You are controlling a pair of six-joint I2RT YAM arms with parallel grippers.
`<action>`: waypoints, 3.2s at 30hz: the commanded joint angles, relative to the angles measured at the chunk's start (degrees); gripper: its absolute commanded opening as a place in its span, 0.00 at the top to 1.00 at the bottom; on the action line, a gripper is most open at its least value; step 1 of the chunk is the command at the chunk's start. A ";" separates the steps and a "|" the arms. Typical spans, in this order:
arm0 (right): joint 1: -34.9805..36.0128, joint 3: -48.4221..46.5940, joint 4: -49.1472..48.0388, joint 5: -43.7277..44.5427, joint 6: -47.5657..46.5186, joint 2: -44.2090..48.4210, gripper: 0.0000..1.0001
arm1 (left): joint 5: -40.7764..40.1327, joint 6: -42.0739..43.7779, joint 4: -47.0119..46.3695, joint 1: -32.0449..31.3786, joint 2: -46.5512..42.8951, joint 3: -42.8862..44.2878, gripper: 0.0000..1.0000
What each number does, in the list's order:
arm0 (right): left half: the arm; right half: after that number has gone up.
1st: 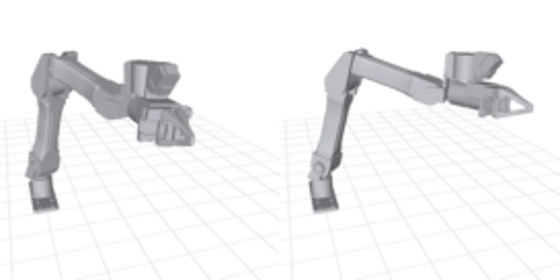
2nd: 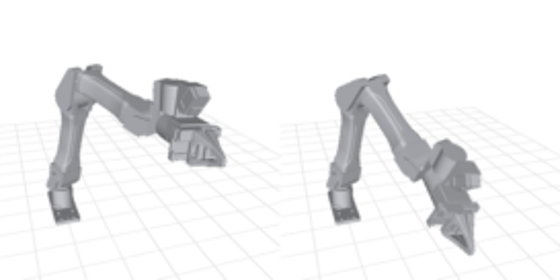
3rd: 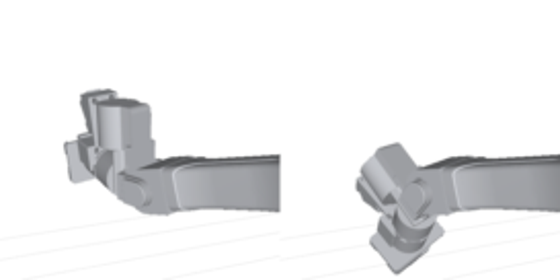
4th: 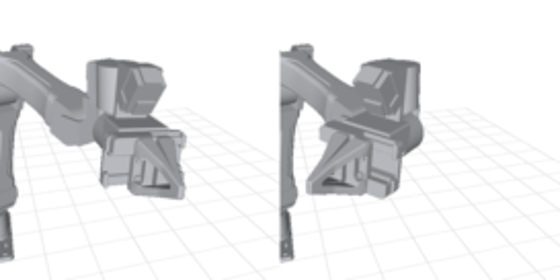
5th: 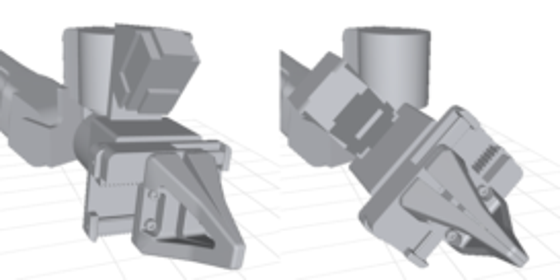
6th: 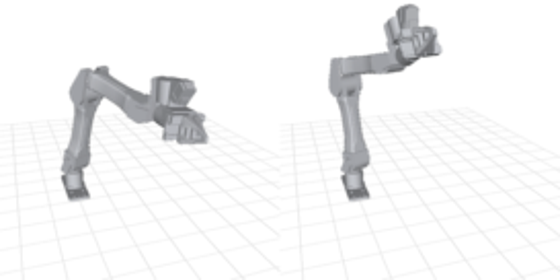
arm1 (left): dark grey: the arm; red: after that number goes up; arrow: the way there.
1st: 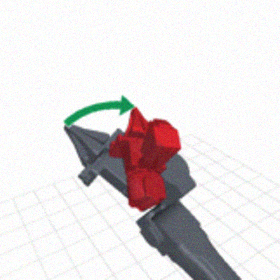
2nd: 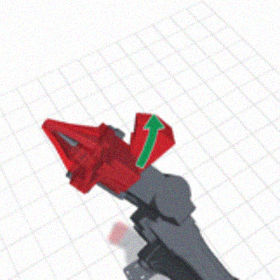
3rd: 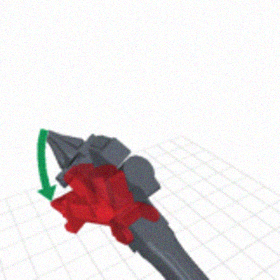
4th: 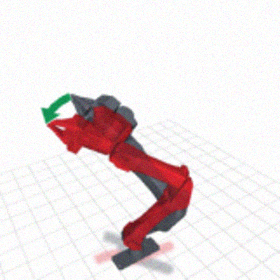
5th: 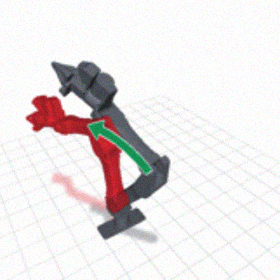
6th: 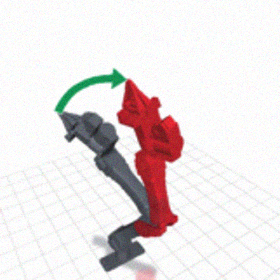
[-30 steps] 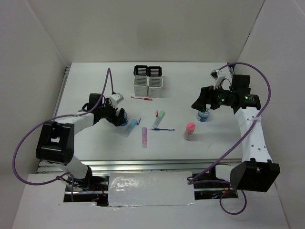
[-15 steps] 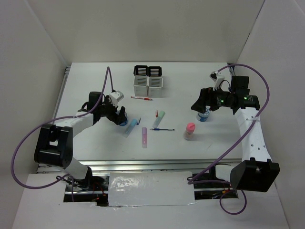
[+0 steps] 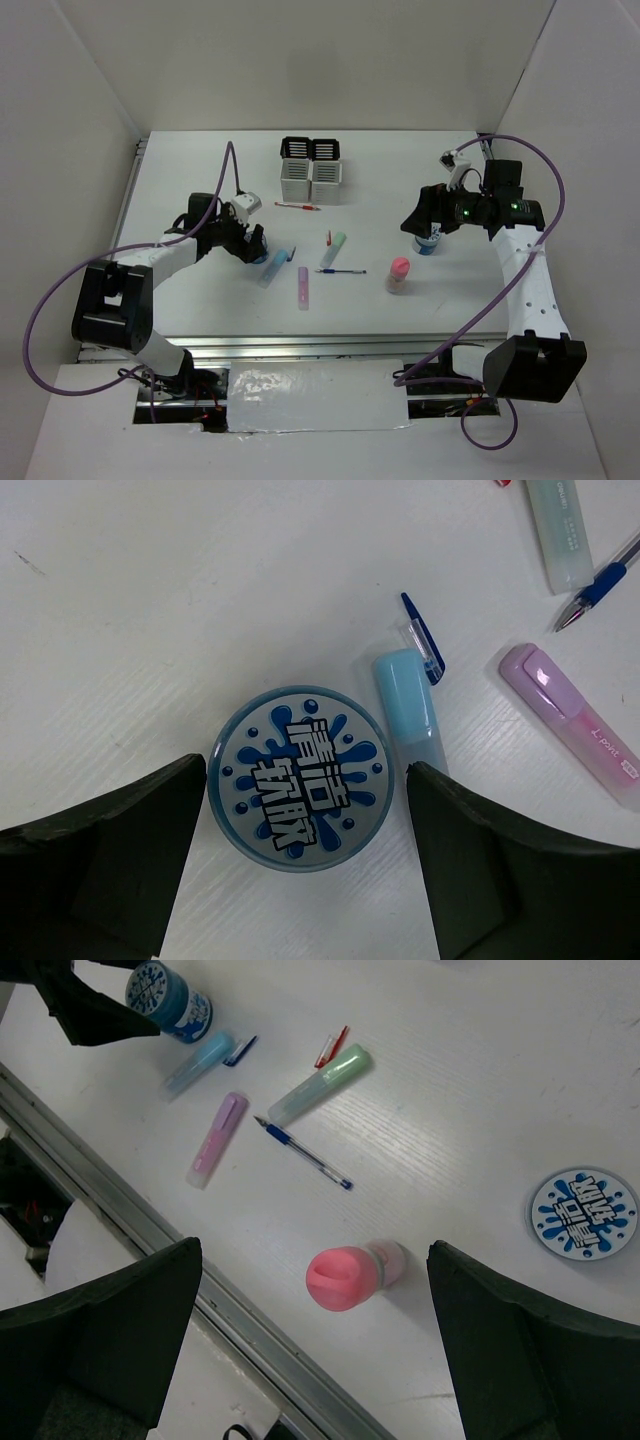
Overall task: Sort the stationery into containers
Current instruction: Pick up the stationery from the center of the board, then place the stationery in the storage box.
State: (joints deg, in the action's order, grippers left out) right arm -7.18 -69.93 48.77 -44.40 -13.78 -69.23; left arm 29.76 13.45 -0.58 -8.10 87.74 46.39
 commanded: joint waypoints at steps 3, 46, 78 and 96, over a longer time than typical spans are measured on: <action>-0.11 1.11 -1.49 -0.95 -0.28 1.20 0.00 | 0.21 1.31 0.05 -0.43 -0.91 1.42 0.09; 1.38 3.84 -6.50 -1.57 1.48 0.15 0.01 | -0.75 -9.40 12.54 -1.31 8.91 43.94 0.74; 3.84 7.27 -15.46 -0.77 3.85 -6.88 0.02 | -5.06 -18.37 -8.47 -3.68 40.92 72.17 0.88; 2.79 9.73 -17.13 -2.09 3.76 -7.67 0.02 | -9.36 -14.16 -5.93 -5.44 46.20 76.13 0.88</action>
State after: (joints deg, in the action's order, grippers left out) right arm -4.01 -61.17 34.46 -44.97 -9.91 -76.38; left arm 21.28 -2.81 -2.50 -13.02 133.12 118.76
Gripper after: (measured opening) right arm 0.983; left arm 0.777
